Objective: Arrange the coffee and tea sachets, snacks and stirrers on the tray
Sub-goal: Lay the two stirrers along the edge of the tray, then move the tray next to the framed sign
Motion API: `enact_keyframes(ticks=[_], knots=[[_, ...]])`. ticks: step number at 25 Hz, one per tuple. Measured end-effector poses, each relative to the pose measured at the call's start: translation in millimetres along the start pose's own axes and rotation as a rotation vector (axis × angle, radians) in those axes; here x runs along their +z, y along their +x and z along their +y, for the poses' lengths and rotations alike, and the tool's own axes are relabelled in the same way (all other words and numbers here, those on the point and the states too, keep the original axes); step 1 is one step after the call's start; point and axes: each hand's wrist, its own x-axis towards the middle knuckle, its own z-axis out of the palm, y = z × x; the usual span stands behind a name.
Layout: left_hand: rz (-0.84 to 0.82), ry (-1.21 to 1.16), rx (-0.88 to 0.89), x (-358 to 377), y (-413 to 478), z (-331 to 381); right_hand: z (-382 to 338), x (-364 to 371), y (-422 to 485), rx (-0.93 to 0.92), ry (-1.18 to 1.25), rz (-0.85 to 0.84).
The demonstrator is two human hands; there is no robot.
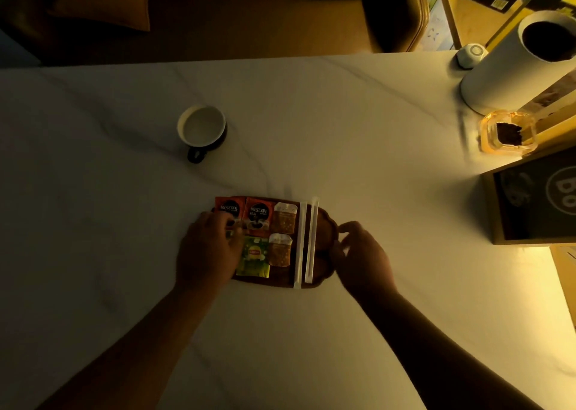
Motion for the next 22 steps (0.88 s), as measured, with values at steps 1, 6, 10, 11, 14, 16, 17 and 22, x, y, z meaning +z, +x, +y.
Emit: enact_keyframes(ticks=[1, 6, 10, 11, 14, 16, 17, 22], knots=[[-0.019, -0.010, -0.128, -5.3, 3.6, -14.2, 0.8, -1.9, 3.9, 0.097, 0.044, -0.024], [-0.209, -0.027, -0.357, -9.6, 17.2, -56.0, -4.6, 1.1, 13.0, 0.210, 0.033, -0.172], [-0.250, -0.108, -0.304, -5.5, 19.4, -62.7, -7.3, 0.3, 18.6, 0.265, 0.049, -0.202], [-0.252, -0.115, -0.304, -5.0, 20.3, -63.9, -8.1, -0.5, 19.7, 0.279, 0.044, -0.216], [-0.285, -0.137, -0.312, -5.3, 23.6, -68.4, -11.2, -3.2, 21.4, 0.298, 0.027, -0.252], [-0.306, -0.154, -0.311, -5.6, 26.4, -71.6, -14.8, -5.5, 22.4, 0.303, 0.016, -0.270], [-0.314, -0.161, -0.307, -6.0, 27.9, -72.8, -16.3, -6.5, 22.8, 0.308, 0.019, -0.277], [-0.358, -0.151, -0.271, -9.2, 32.3, -70.2, -13.1, -13.2, 19.3, 0.304, 0.063, -0.301]])
